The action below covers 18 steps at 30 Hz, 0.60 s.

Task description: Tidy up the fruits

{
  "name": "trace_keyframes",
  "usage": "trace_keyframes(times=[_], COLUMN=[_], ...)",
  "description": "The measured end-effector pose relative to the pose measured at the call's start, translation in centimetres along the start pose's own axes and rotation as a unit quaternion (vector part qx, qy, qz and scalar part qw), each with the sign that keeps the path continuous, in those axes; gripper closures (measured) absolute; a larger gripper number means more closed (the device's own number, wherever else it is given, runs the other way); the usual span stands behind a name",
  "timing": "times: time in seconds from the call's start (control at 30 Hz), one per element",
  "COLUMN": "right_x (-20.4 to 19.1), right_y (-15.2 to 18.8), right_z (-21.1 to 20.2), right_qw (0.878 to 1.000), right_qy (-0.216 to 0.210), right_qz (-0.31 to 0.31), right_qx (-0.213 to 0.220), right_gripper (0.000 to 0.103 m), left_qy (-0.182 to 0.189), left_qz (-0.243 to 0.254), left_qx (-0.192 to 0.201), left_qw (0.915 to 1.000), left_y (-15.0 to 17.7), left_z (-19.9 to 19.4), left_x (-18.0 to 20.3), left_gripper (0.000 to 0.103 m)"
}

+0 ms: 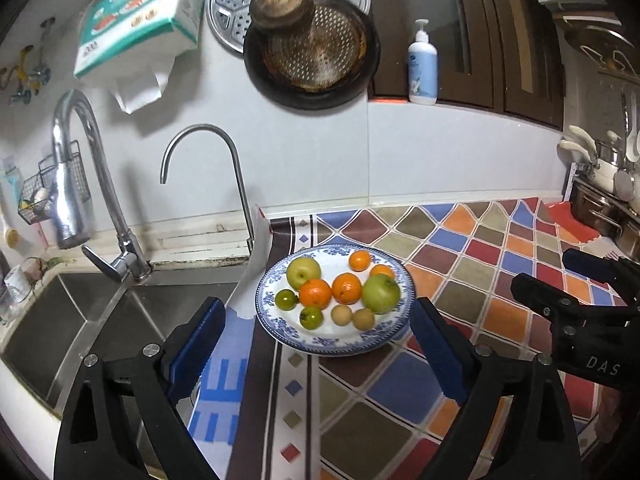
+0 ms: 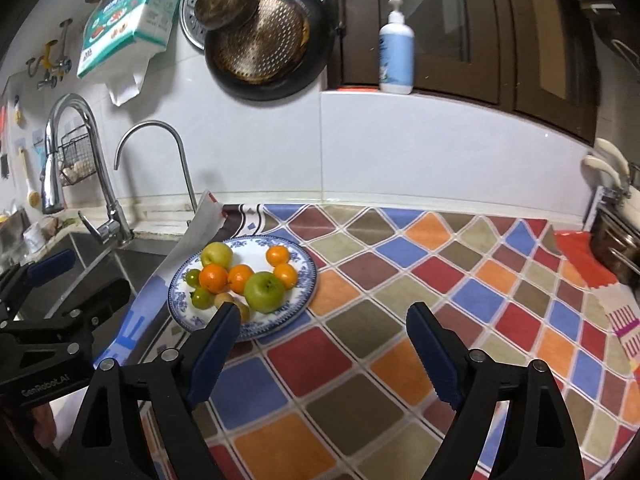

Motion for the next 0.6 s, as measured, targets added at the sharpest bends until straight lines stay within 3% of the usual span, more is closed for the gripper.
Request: trace_keyframes(times=[0.6], right_x=[3.2], right_y=[3.0], right_z=[-8.6], right_qw=[1.000], right_qy=[-0.006], right_qz=[-0.008], right_qx=[0.017], right_gripper=[0.015], left_qy=[-0.023], left_qz=[0.003], left_qx=[0.021], left_qw=[0.9995], left_y=[2.2], left_z=[-8.7], left_x=[4.0], left_gripper=[0.000])
Point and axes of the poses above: each gripper's, at about its wrist camera, not at the fingertips, and z roughly the way its jaws point, x to its right, y to its underside, the point moved 8 cm from there along z, roughly the way its jaws point, and after that the axes turned 2 degrees about z, right-handed, at the moved point
